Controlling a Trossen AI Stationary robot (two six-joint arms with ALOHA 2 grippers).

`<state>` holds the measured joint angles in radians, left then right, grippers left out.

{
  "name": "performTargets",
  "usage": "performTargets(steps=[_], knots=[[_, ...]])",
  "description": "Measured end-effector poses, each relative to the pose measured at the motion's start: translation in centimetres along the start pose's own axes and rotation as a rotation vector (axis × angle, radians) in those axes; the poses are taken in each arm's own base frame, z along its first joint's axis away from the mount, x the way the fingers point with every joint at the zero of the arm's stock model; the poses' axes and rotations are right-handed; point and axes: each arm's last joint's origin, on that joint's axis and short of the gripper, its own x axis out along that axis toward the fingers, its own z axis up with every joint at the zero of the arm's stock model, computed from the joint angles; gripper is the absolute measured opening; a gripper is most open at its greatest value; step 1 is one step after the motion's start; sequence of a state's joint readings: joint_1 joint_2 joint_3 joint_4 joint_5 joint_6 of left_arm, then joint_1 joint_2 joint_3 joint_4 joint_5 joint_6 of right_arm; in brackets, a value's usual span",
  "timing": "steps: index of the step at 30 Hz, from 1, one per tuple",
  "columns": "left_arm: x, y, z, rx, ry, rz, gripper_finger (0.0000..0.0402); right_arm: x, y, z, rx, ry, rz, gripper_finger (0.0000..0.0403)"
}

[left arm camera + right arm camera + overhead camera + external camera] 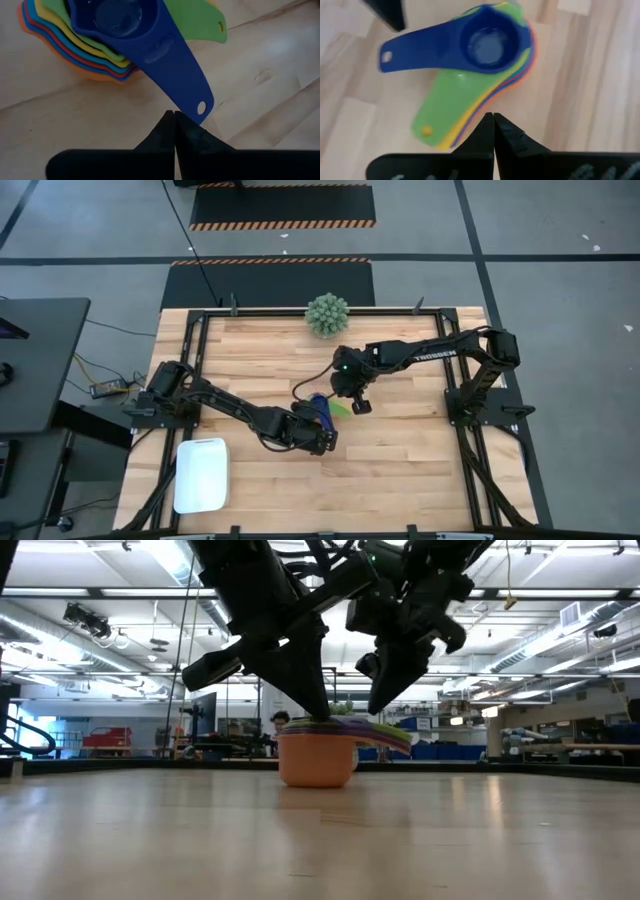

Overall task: Nest measuring cups in basket
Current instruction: Stack the purple measuring cup on top of the green measuring cup

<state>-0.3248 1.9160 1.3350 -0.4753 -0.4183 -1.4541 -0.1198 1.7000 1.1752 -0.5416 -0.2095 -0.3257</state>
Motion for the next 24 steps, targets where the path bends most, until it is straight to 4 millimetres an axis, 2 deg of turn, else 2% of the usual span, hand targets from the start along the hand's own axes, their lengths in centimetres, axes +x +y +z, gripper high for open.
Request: performTargets(steps=[4, 10, 21, 24], knots=[[0.0, 0.0, 0.0, -0.001, 0.000, -0.002, 0.0004, 0.4, -1.0, -1.1, 0.008, 0.002, -0.016, 0.0003], [0.0, 0.0, 0.0, 0.000, 0.000, -0.002, 0.0004, 0.8, -1.4, -2.4, -0.030, 0.009, 0.039, 0.0003], [0.0, -0.1, 0.0, 0.002, -0.001, -0.006, 0.0004, 1.5, -1.0, -2.2, -0.054, -0.050, 0.042, 0.0003], [0.6, 0.0, -0.2, 0.011, 0.000, 0.002, 0.0004, 1.7, -1.1, -2.3, -0.052, -0.046, 0.042, 0.0003]])
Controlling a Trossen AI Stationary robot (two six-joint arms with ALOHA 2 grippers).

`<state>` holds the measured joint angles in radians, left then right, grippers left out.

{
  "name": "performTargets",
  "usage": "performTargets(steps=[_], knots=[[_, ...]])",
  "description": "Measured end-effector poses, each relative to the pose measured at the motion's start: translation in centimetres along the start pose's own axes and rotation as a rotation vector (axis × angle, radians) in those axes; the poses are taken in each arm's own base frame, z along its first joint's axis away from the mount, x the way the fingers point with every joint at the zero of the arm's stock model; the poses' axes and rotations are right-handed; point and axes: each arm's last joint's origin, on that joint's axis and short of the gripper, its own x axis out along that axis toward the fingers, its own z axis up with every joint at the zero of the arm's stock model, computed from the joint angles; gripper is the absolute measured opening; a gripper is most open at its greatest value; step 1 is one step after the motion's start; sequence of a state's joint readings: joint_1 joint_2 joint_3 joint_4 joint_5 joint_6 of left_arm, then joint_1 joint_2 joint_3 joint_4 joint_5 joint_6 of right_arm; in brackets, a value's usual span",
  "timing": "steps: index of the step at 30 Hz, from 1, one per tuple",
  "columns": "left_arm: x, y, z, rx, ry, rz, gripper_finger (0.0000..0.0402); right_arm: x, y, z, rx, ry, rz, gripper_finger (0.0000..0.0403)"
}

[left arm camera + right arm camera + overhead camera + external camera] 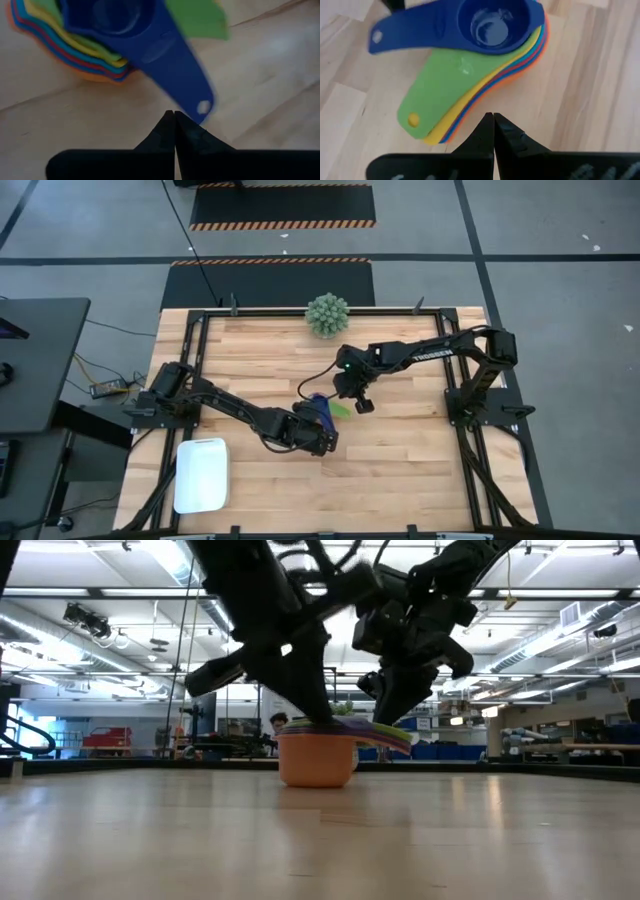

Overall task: Nest measuring cups in basket
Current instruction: Stack the purple measuring cup on top of the green measuring cup

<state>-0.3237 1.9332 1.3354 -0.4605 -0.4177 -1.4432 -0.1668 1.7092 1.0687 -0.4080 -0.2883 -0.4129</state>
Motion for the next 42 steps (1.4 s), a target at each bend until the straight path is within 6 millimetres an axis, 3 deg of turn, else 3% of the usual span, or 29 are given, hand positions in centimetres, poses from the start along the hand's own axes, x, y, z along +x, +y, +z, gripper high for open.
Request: performTargets(steps=[6, 12, 31, 42], knots=[[2.1, -0.3, -0.9, -0.026, 0.015, -0.041, 0.0004, 1.8, -0.1, -0.6, 0.012, 0.045, 0.022, 0.0003], [2.8, -0.5, -1.1, -0.040, 0.012, -0.070, 0.0004, 3.5, 0.4, -1.2, 0.013, 0.110, 0.068, 0.0003], [3.7, -0.6, 1.1, 0.023, -0.031, -0.088, 0.0004, 4.6, 3.9, -0.1, -0.038, 0.103, 0.187, 0.0003], [3.6, -0.6, 0.8, 0.042, -0.011, -0.094, 0.0004, 4.3, 3.7, -0.2, -0.011, 0.111, 0.178, 0.0003]])
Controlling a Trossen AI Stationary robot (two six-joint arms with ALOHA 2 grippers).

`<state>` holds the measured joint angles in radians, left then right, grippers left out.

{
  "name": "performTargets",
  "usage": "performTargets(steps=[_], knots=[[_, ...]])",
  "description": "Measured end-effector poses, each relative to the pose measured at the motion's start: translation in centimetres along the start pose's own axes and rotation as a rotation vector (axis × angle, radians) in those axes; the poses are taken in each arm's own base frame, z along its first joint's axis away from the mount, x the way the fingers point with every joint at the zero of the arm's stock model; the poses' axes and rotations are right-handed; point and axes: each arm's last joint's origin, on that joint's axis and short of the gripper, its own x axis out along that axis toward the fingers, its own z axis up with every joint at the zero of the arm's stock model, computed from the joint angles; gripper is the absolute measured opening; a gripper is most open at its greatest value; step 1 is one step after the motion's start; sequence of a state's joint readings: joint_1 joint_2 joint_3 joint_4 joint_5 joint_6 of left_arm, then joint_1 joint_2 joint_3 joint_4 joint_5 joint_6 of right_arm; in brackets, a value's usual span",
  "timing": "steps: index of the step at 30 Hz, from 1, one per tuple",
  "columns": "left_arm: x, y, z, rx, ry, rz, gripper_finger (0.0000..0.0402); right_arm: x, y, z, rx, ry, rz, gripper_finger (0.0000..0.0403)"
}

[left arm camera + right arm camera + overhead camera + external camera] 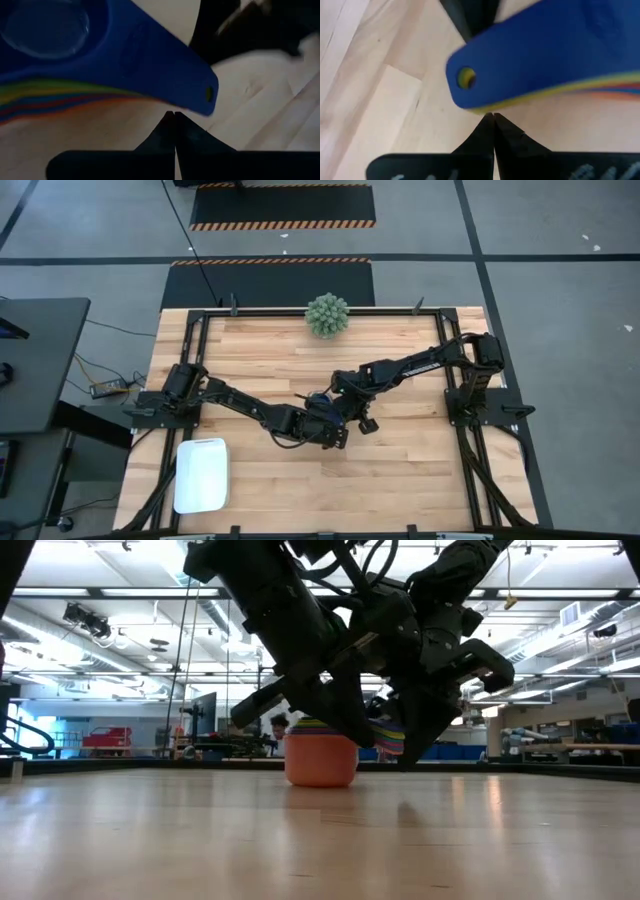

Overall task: Nest measuring cups in basket
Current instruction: Stack the purple measuring cup on top of the green measuring cup, then put the nested measuring cups into the white bin

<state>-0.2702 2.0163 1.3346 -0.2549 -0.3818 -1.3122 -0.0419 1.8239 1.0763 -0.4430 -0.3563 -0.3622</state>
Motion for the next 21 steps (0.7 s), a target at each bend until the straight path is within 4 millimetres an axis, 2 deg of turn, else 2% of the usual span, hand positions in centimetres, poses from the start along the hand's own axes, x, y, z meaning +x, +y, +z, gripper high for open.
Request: performTargets(steps=[9, 12, 17, 21], knots=[[-1.0, -0.6, -2.2, 0.000, -0.013, -0.010, 0.0004, -2.8, -0.1, -0.7, 0.034, 0.058, -0.074, 0.0003], [-1.8, -0.6, -2.8, 0.002, 0.000, -0.003, 0.0004, -4.5, 0.4, -0.6, 0.033, 0.040, -0.087, 0.0003], [-4.4, -0.4, -2.7, 0.028, 0.024, 0.052, 0.0004, -8.2, 2.0, -0.4, 0.017, -0.009, -0.139, 0.0003], [-7.8, -0.3, -1.5, 0.073, 0.033, 0.076, 0.0005, -11.3, 3.6, -0.4, 0.063, -0.079, -0.199, 0.0003]])
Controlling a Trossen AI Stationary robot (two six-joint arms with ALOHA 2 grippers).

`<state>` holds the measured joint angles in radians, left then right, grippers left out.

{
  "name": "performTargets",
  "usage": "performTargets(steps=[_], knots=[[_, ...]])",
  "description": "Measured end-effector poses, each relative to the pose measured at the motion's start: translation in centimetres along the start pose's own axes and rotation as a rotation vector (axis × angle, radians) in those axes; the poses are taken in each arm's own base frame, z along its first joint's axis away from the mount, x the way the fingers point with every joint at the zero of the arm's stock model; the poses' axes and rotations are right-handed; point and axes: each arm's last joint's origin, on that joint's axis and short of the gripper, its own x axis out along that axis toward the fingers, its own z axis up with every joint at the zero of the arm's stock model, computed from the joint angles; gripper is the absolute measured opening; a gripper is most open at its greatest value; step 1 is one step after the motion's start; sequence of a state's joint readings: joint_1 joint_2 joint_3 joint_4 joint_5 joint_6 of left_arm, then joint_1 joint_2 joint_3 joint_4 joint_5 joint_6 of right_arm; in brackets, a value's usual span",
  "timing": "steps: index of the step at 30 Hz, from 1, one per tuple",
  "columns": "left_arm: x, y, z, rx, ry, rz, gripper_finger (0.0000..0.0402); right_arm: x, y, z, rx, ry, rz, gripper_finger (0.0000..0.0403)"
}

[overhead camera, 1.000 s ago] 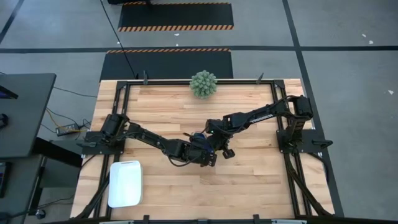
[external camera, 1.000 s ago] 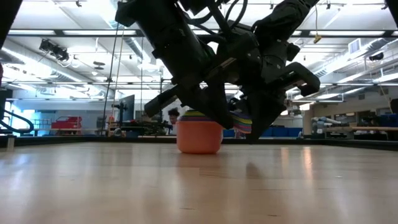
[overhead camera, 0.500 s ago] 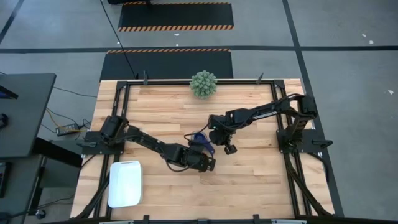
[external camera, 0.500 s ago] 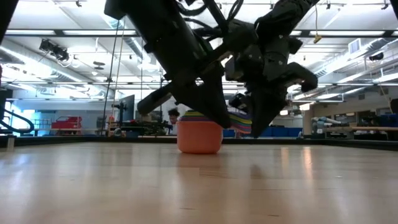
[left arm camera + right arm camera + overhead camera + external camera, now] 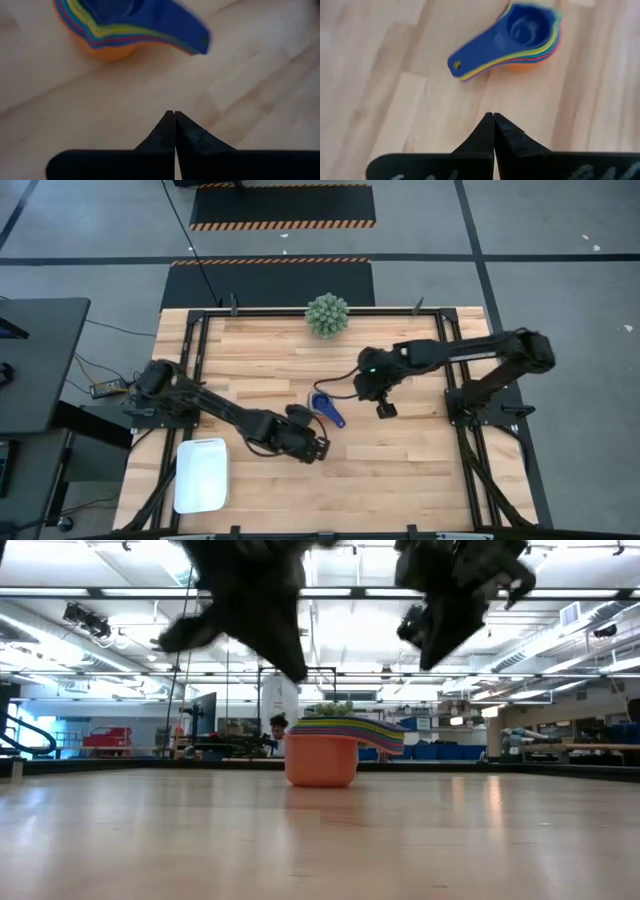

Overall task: Nest measuring cups in basket
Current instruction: Put the nested measuring cups into the white bin

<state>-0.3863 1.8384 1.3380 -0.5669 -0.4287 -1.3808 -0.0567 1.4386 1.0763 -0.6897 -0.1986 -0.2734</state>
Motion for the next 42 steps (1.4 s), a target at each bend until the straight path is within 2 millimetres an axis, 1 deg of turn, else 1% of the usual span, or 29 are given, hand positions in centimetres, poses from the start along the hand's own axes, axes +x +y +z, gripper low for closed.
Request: performTargets(steps=[4, 7, 10, 14, 18, 21, 24, 26, 29, 34, 37, 40, 42], knots=[[-4.3, 0.8, 1.5, 0.082, -0.042, 0.008, 0.0005, -2.9, 0.9, 0.1, 0.081, -0.093, -0.030, 0.0003], [-7.3, 1.8, 2.5, 0.196, -0.086, 0.035, 0.0005, -4.3, 1.6, 0.2, 0.133, -0.144, -0.041, 0.0003], [-9.3, 2.8, 3.1, 0.312, -0.117, 0.071, 0.0005, -4.7, 2.5, 0.3, 0.132, -0.158, -0.052, 0.0003], [-10.9, 3.7, 3.7, 0.450, -0.105, 0.091, 0.0005, -4.6, 3.2, 0.5, 0.108, -0.162, -0.062, 0.0003], [-11.5, 3.9, 3.8, 0.534, -0.078, 0.075, 0.0005, -4.5, 3.6, 0.8, 0.108, -0.177, -0.055, 0.0003], [-11.5, 3.9, 3.9, 0.599, -0.060, 0.070, 0.0005, -4.7, 3.6, 0.9, 0.119, -0.194, -0.054, 0.0003], [-11.4, 4.0, 4.0, 0.702, -0.053, 0.076, 0.0005, -4.8, 3.6, 1.1, 0.117, -0.223, -0.049, 0.0003], [-11.4, 4.0, 4.0, 0.779, -0.049, 0.079, 0.0005, -4.8, 3.6, 1.1, 0.085, -0.228, -0.027, 0.0003], [-11.4, 4.0, 4.2, 0.872, -0.045, 0.087, 0.0005, -4.9, 3.6, 1.1, 0.032, -0.235, 0.052, 0.0003], [-11.2, 4.4, 4.5, 0.932, -0.027, 0.117, 0.0005, -5.1, 3.4, 1.0, -0.073, -0.278, 0.228, 0.0003], [-11.0, 5.0, 4.9, 0.941, 0.002, 0.172, 0.0005, -5.2, 2.7, 0.5, -0.096, -0.257, 0.223, 0.0003], [-10.9, 5.6, 5.4, 0.942, 0.027, 0.221, 0.0005, -5.2, 1.7, -0.4, -0.068, -0.179, 0.169, 0.0003], [-10.7, 5.8, 5.9, 0.932, 0.028, 0.234, 0.0005, -5.5, 1.1, -0.7, -0.044, -0.185, 0.181, 0.0003]])
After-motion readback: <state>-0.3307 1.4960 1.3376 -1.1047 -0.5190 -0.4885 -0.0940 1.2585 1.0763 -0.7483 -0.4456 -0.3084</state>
